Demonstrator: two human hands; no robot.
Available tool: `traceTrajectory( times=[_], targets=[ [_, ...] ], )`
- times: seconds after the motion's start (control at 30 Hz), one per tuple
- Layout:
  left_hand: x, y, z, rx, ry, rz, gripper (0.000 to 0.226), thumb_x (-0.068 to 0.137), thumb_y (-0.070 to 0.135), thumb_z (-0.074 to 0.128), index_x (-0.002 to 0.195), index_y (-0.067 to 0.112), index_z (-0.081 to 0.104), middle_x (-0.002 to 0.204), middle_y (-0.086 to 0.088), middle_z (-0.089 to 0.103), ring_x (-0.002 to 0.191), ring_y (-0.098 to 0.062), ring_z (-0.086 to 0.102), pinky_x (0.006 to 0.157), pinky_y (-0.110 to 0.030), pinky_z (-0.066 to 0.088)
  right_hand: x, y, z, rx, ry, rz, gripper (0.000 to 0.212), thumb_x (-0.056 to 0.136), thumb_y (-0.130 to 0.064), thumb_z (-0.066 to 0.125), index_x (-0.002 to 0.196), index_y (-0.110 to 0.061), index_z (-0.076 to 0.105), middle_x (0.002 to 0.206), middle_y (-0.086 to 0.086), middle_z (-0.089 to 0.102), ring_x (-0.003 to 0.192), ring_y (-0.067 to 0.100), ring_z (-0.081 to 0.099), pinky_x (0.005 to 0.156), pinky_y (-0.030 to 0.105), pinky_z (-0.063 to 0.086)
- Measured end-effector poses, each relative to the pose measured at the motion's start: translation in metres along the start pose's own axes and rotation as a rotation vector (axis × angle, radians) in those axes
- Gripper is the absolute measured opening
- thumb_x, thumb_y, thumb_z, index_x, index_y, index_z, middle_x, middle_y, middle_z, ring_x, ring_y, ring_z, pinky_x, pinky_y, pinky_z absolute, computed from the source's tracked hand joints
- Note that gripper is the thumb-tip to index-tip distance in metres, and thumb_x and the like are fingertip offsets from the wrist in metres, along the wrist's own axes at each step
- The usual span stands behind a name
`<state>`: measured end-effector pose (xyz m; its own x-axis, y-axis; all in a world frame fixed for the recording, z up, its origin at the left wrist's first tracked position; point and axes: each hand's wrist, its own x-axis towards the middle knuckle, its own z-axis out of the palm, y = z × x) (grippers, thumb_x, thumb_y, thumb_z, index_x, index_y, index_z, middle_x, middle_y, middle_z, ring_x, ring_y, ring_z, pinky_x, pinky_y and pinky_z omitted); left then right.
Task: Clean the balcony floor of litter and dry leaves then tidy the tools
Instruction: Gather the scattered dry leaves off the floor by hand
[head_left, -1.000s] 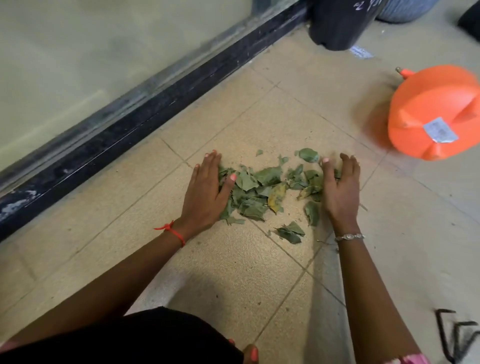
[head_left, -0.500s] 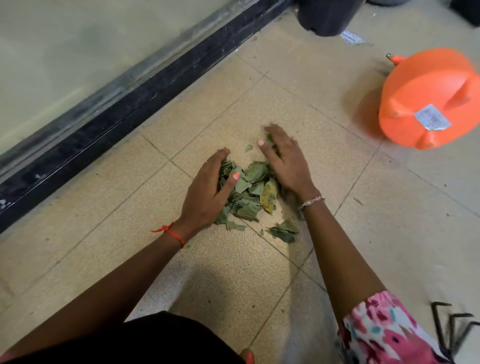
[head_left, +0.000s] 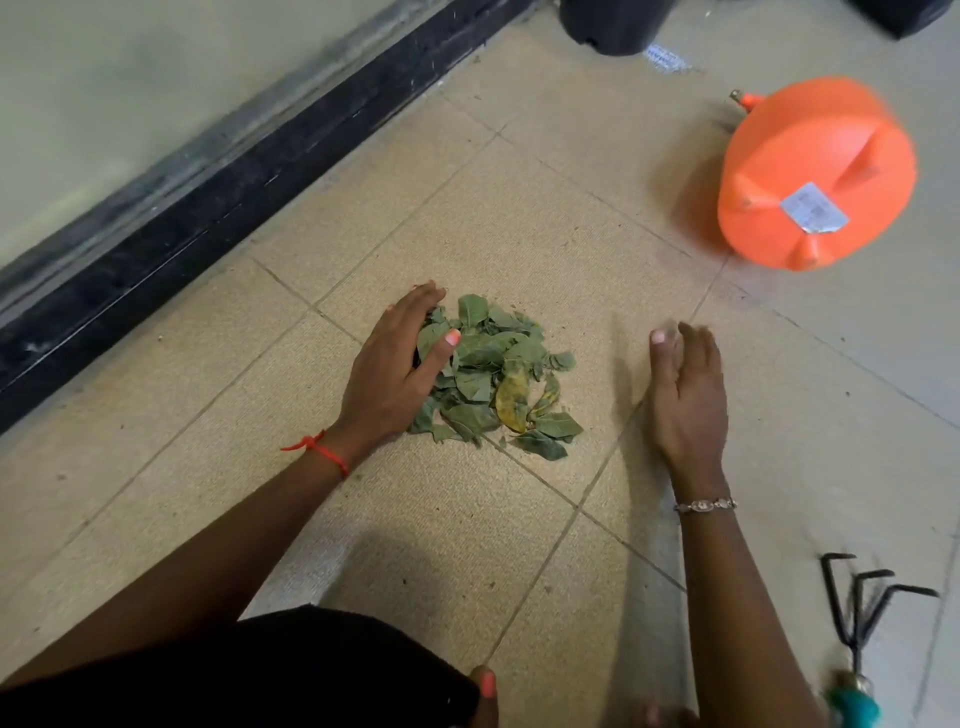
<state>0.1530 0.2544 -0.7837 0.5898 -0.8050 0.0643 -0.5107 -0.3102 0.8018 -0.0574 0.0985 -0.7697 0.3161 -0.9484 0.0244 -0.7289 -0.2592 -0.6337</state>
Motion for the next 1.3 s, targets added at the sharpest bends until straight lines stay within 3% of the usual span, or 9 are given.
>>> traceTrajectory(
  times=[0.23, 0.5, 0.63, 0.7, 0.83, 0.93, 1.03, 1.13, 1.3],
  targets=[
    [0.001, 0.003, 0.000, -0.048, -0.004, -0.013, 0.066, 0.086, 0.058, 0.024, 0.137, 0.021, 0.045, 0.147, 0.006, 0.039, 0.133, 0.002, 0.026, 0.115, -0.034, 0.021, -0.045, -0.041, 0.050, 0.038, -0.079, -0.121, 0.072, 0.091, -0.061, 0.019, 0.145, -0.015, 0.029, 0.154, 0.006, 0.027, 0.140, 0.023, 0.027, 0.110, 0.051, 0.030],
    [0.005, 0.015, 0.018, -0.147, 0.045, -0.076, 0.062, 0.089, 0.051, 0.019, 0.131, 0.019, 0.051, 0.137, 0.005, 0.051, 0.128, -0.006, 0.042, 0.108, -0.032, 0.034, -0.048, -0.101, 0.099, 0.253, -0.101, -0.203, 0.061, 0.091, -0.053, 0.023, 0.133, -0.016, 0.049, 0.143, 0.000, 0.045, 0.136, 0.011, 0.034, 0.116, 0.027, 0.018],
    [0.004, 0.025, 0.029, -0.379, 0.123, -0.151, 0.045, 0.094, 0.037, 0.030, 0.121, 0.014, 0.058, 0.121, 0.004, 0.061, 0.114, -0.006, 0.054, 0.100, -0.031, 0.043, -0.056, -0.115, 0.104, 0.576, -0.032, -0.104, 0.040, 0.095, -0.036, 0.037, 0.115, -0.011, 0.061, 0.115, -0.001, 0.062, 0.107, 0.008, 0.057, 0.094, 0.030, 0.046],
    [0.004, 0.030, 0.032, -0.556, 0.157, -0.176, 0.037, 0.094, 0.028, 0.033, 0.114, 0.012, 0.060, 0.115, -0.002, 0.063, 0.109, -0.010, 0.058, 0.096, -0.029, 0.045, -0.058, -0.120, 0.104, 0.727, -0.017, -0.025, 0.032, 0.094, -0.028, 0.043, 0.109, -0.008, 0.063, 0.106, 0.000, 0.064, 0.098, 0.008, 0.059, 0.086, 0.026, 0.048],
    [0.007, 0.036, 0.038, -0.872, 0.160, -0.285, 0.037, 0.090, 0.024, 0.036, 0.109, 0.003, 0.059, 0.113, -0.013, 0.061, 0.109, -0.020, 0.058, 0.091, -0.028, 0.046, -0.055, -0.123, 0.103, 1.049, -0.059, 0.210, 0.022, 0.088, -0.022, 0.053, 0.099, -0.009, 0.067, 0.107, 0.008, 0.065, 0.102, 0.018, 0.061, 0.090, 0.033, 0.050],
    [0.009, 0.040, 0.042, -1.096, 0.141, -0.386, 0.032, 0.088, 0.026, 0.041, 0.101, 0.006, 0.062, 0.107, -0.008, 0.062, 0.108, -0.020, 0.057, 0.093, -0.030, 0.043, -0.050, -0.121, 0.098, 1.201, -0.086, 0.341, 0.012, 0.087, -0.011, 0.058, 0.090, -0.009, 0.069, 0.109, 0.015, 0.065, 0.106, 0.025, 0.061, 0.092, 0.033, 0.050],
    [0.008, 0.049, 0.043, -1.201, 0.121, -0.426, 0.028, 0.095, 0.021, 0.037, 0.091, 0.009, 0.062, 0.091, 0.000, 0.066, 0.092, -0.011, 0.063, 0.081, -0.023, 0.049, -0.046, -0.116, 0.098, 1.360, -0.128, 0.475, 0.023, 0.080, -0.019, 0.062, 0.093, -0.001, 0.070, 0.113, 0.019, 0.064, 0.109, 0.031, 0.061, 0.097, 0.042, 0.048],
    [0.008, 0.048, 0.047, -1.296, 0.098, -0.447, 0.030, 0.098, 0.017, 0.031, 0.090, 0.008, 0.058, 0.083, 0.001, 0.065, 0.081, -0.007, 0.064, 0.075, -0.017, 0.053, -0.045, -0.115, 0.099, 1.360, -0.125, 0.526, 0.026, 0.081, -0.019, 0.063, 0.094, 0.003, 0.068, 0.116, 0.020, 0.062, 0.111, 0.032, 0.060, 0.099, 0.048, 0.046],
    [0.012, 0.040, 0.040, -1.285, 0.060, -0.449, 0.022, 0.097, 0.024, 0.041, 0.100, 0.013, 0.060, 0.090, 0.002, 0.066, 0.090, -0.008, 0.063, 0.080, -0.021, 0.049, -0.048, -0.124, 0.092, 1.030, -0.099, 0.292, 0.022, 0.097, -0.021, 0.048, 0.102, -0.006, 0.065, 0.104, 0.010, 0.065, 0.099, 0.020, 0.063, 0.090, 0.037, 0.052]
  ],
)
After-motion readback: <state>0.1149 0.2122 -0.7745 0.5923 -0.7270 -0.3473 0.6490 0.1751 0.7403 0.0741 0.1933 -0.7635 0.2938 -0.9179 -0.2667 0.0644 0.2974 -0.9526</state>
